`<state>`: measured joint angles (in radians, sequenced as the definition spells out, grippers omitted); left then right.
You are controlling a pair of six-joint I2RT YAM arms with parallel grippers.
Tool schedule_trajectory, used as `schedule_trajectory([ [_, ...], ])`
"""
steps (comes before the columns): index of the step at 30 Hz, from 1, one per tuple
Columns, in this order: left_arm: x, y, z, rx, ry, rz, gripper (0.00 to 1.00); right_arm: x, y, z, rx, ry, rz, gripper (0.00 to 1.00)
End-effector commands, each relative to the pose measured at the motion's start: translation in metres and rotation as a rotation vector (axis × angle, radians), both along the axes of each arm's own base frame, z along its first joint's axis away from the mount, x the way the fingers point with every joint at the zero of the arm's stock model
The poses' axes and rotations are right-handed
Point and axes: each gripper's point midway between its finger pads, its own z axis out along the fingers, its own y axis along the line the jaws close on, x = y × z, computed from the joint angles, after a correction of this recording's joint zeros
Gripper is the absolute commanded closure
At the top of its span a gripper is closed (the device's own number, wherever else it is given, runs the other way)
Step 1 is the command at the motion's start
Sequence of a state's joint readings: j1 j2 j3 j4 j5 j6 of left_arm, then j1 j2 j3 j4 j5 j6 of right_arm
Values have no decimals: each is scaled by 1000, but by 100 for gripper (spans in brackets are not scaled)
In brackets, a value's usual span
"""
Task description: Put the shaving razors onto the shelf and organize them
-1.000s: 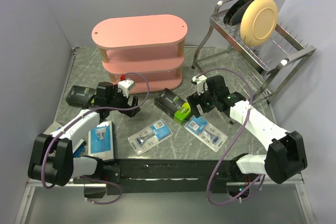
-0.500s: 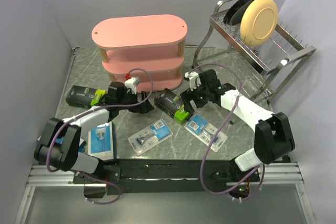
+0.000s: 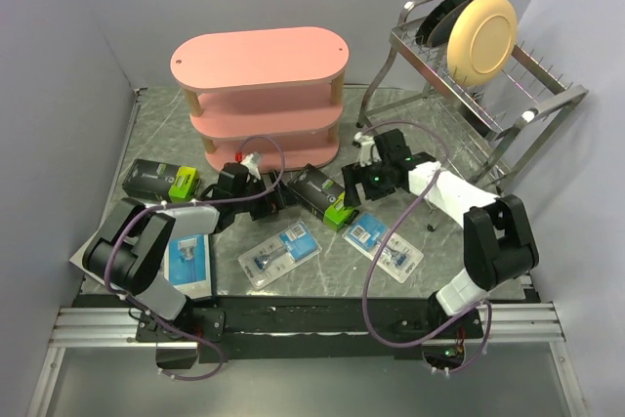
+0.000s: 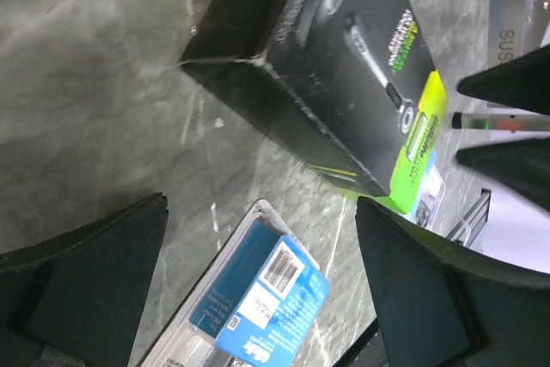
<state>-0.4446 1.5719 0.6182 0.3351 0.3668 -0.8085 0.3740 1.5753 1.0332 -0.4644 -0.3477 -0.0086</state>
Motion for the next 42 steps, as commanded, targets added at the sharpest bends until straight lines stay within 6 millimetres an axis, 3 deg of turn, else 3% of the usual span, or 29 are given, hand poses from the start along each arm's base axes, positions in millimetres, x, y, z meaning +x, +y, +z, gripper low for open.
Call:
schedule_trajectory([
  [1,6,1,11,-39,-18,63,3,-4,-14,16,147,88,-168,18],
  [5,2,2,16,-52,-34,62,3,-23,-7,16,311,195,-172,44],
  [7,1,3,16,-56,-32,63,3,-32,-3,7,334,238,-179,49],
  [13,6,0,22,-74,-43,69,3,-35,-2,-12,344,296,-225,47],
  [21,5,3,23,-57,-59,68,3,-18,5,-30,360,353,-272,48],
  [30,2,3,25,-75,-63,71,3,-21,9,-39,392,387,-282,60],
  [35,1,3,25,-86,-57,77,3,-28,6,-50,378,405,-307,61],
  [39,0,3,27,-97,-50,88,3,-24,11,-51,413,412,-301,69],
  [41,0,2,28,-113,-35,98,3,-19,17,-47,453,409,-287,76],
  [42,0,2,27,-117,-27,106,3,-19,21,-41,482,415,-268,87],
])
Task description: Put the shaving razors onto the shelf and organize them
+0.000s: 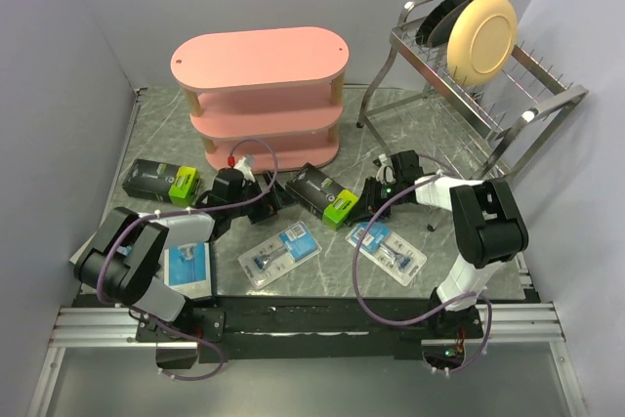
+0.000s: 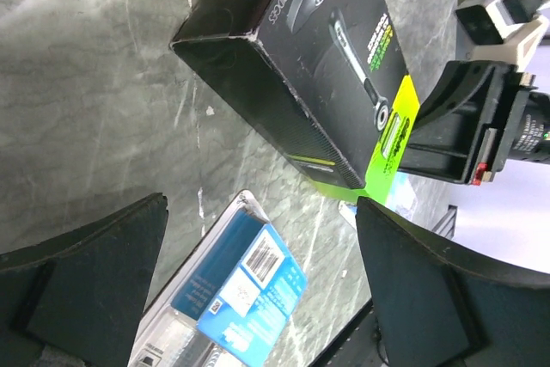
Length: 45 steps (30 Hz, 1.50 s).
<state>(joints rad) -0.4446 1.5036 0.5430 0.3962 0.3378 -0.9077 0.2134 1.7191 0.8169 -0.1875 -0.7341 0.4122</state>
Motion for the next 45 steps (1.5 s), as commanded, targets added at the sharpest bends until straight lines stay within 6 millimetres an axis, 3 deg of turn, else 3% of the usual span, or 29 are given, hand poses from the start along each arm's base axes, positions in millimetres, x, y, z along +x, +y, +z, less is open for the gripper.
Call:
schedule_trajectory([
  [1,7,-3,19,-57,-26,42,3,16,15,16,95,-43,18,93],
  [3,7,-3,20,-85,12,72,3,13,17,32,104,-60,55,100],
  [8,11,-4,29,-140,103,155,3,4,26,86,195,-33,61,100],
  [11,12,-1,35,-147,143,194,3,0,36,99,235,1,-7,100],
  [17,2,4,24,-176,249,263,4,-12,71,104,333,31,29,100],
  [22,0,-11,24,-291,355,281,3,-17,96,109,377,21,84,100],
  [29,-5,-24,17,-324,478,304,1,-23,106,107,386,45,48,100],
  [31,-6,-25,16,-328,518,328,4,-28,109,105,385,54,43,100],
  [34,-2,-29,23,-346,535,332,16,-32,114,102,376,63,52,100],
  [35,0,-31,29,-355,519,316,28,-32,115,101,372,60,57,100],
  [37,3,-34,40,-361,467,280,42,-33,120,102,367,41,88,98],
  [38,5,-35,49,-372,428,262,56,-34,122,102,360,31,102,91],
  [40,4,-30,48,-343,371,234,73,-33,123,107,348,-3,127,74],
  [41,2,-27,51,-340,350,231,88,-33,122,107,342,-12,130,58],
  [42,-3,-19,40,-312,353,234,95,-35,120,110,336,-45,148,51],
  [45,-4,5,31,-278,260,219,99,-51,109,105,310,-32,156,34],
])
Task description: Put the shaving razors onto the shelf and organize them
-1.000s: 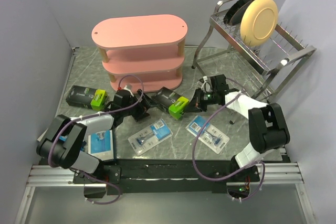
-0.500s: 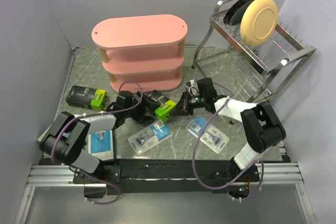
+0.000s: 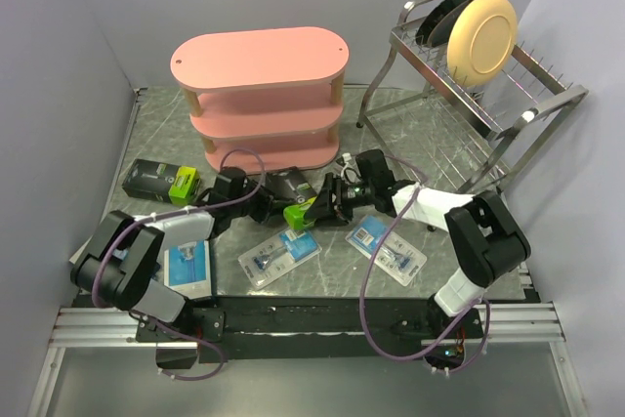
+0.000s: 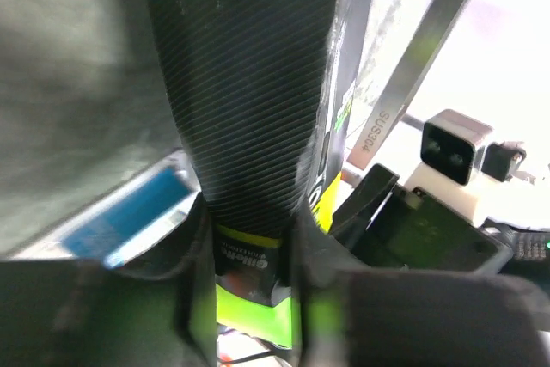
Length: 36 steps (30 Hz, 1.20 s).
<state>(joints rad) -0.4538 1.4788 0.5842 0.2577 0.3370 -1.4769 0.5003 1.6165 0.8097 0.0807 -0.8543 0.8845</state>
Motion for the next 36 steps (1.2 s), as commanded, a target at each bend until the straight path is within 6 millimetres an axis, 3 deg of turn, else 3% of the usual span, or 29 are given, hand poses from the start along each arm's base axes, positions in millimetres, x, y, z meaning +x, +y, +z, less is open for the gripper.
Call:
schedule_trajectory([
  [1,3,27,12,34,-202,-47,99,-13,-4,23,34,-112,54,32],
  [3,-8,32,14,46,-297,-118,99,-23,-12,16,41,-78,40,27],
  [5,-8,32,37,42,-450,-162,99,-24,-16,13,44,-77,30,23],
  [9,-16,32,57,40,-552,-193,99,-26,-20,-2,28,-23,29,19],
  [18,-12,14,85,-69,-598,-296,99,6,2,7,111,-27,9,14],
  [23,-1,5,89,-115,-594,-327,99,11,12,10,149,-17,21,12],
  [27,10,2,82,-117,-556,-311,99,13,18,11,205,-7,32,20],
  [30,16,1,78,-122,-539,-302,99,19,19,9,204,-11,22,35],
  [31,17,1,71,-115,-512,-300,96,23,19,9,203,-15,15,44],
  [33,23,3,65,-89,-481,-282,82,31,19,10,214,-23,-1,52],
  [34,26,6,55,-62,-435,-261,61,33,19,11,218,-23,-5,58],
  [36,33,14,53,-37,-419,-231,36,40,18,11,220,-26,-24,61],
])
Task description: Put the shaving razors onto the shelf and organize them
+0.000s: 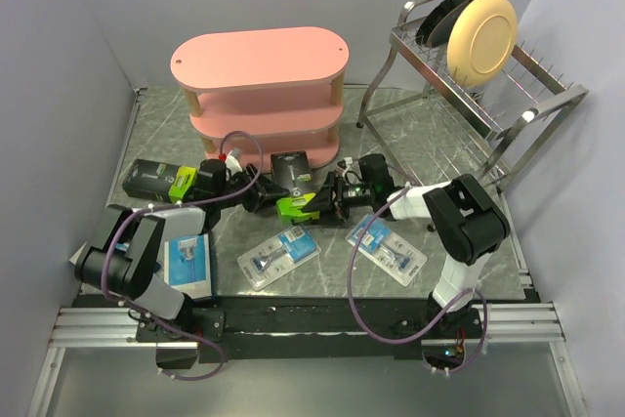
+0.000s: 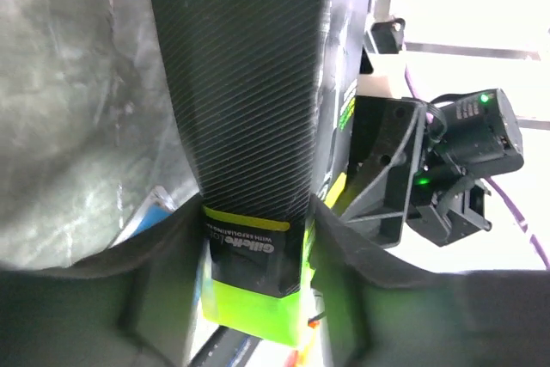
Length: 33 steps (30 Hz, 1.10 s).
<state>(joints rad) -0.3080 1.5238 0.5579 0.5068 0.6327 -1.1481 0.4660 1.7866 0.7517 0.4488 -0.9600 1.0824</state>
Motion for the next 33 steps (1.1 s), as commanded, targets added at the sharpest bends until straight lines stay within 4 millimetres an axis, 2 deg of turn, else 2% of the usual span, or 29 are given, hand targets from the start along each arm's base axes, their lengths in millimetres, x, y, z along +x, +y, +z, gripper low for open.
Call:
schedule_trajectory([
  [1,25,3,30,-17,-70,40,22,29,7,29,77,-121,-21,64],
  [4,28,19,33,-6,-57,65,4,42,5,29,74,-127,-57,66],
  [7,22,32,34,19,-61,61,1,54,5,31,76,-138,-81,68],
  [13,6,36,29,85,-142,-6,1,77,-5,26,67,-130,-140,72],
  [18,-4,36,22,109,-160,-52,2,90,-14,35,78,-165,-170,74],
  [25,-14,39,10,160,-164,-104,3,98,-23,77,159,-231,-189,75],
  [33,-12,41,8,218,-185,-154,4,91,-30,108,218,-280,-186,82],
])
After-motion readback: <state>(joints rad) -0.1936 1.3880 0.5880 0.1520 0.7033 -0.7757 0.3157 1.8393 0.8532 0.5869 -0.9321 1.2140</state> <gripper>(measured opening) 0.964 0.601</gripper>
